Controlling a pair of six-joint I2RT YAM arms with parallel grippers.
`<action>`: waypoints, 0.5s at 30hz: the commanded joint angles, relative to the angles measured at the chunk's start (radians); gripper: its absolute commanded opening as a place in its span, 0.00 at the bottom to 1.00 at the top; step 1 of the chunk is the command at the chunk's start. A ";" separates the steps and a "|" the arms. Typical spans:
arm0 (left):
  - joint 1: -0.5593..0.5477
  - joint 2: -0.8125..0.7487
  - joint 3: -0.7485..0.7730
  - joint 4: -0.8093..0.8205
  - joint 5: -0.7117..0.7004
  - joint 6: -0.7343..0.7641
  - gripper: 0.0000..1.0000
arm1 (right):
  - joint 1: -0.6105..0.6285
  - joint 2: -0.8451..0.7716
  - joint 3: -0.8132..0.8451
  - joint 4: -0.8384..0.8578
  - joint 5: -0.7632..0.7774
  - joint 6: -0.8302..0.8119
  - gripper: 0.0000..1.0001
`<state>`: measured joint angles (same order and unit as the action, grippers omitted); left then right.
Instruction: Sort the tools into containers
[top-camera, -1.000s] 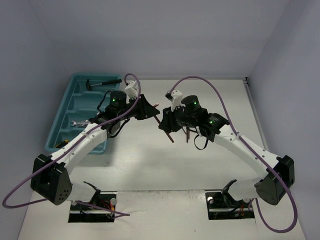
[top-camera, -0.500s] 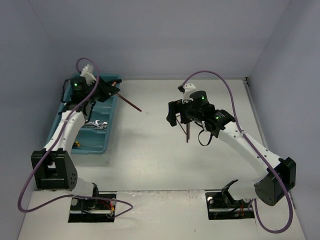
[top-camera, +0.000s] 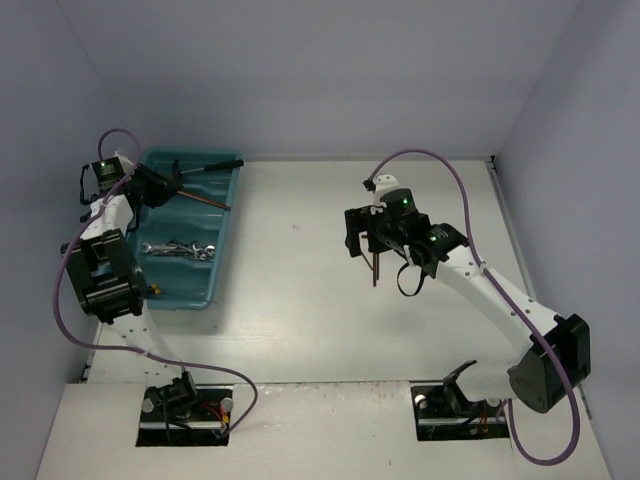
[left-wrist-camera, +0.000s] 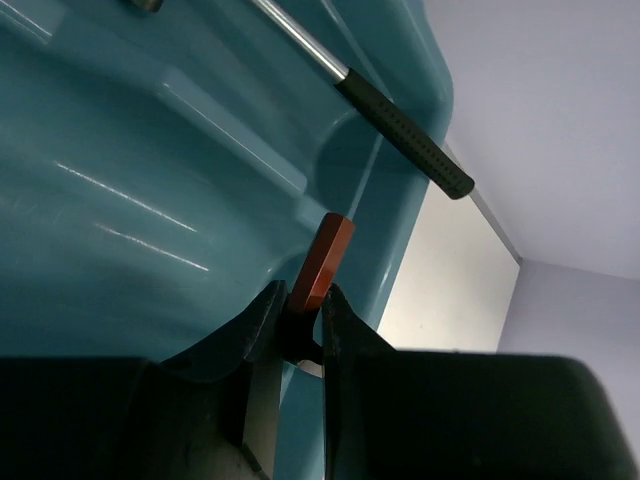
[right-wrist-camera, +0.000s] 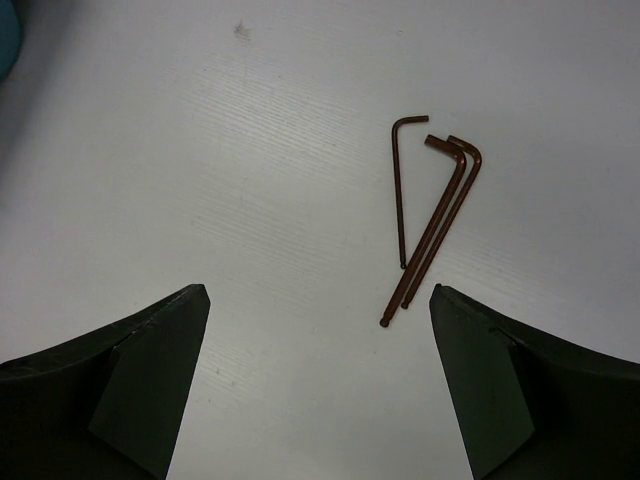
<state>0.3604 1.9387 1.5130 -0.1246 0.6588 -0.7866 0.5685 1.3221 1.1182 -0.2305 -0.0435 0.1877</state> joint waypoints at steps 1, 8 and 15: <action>0.027 0.014 0.132 -0.055 -0.024 0.092 0.00 | -0.011 0.014 -0.017 0.031 0.095 0.015 0.90; 0.059 0.095 0.182 -0.128 -0.098 0.119 0.09 | -0.018 0.064 -0.051 0.030 0.152 0.033 0.90; 0.068 0.152 0.205 -0.099 -0.091 0.099 0.16 | -0.019 0.118 -0.065 0.031 0.181 0.045 0.90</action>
<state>0.4269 2.1031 1.6643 -0.2520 0.5768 -0.7096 0.5556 1.4242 1.0546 -0.2300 0.0765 0.2129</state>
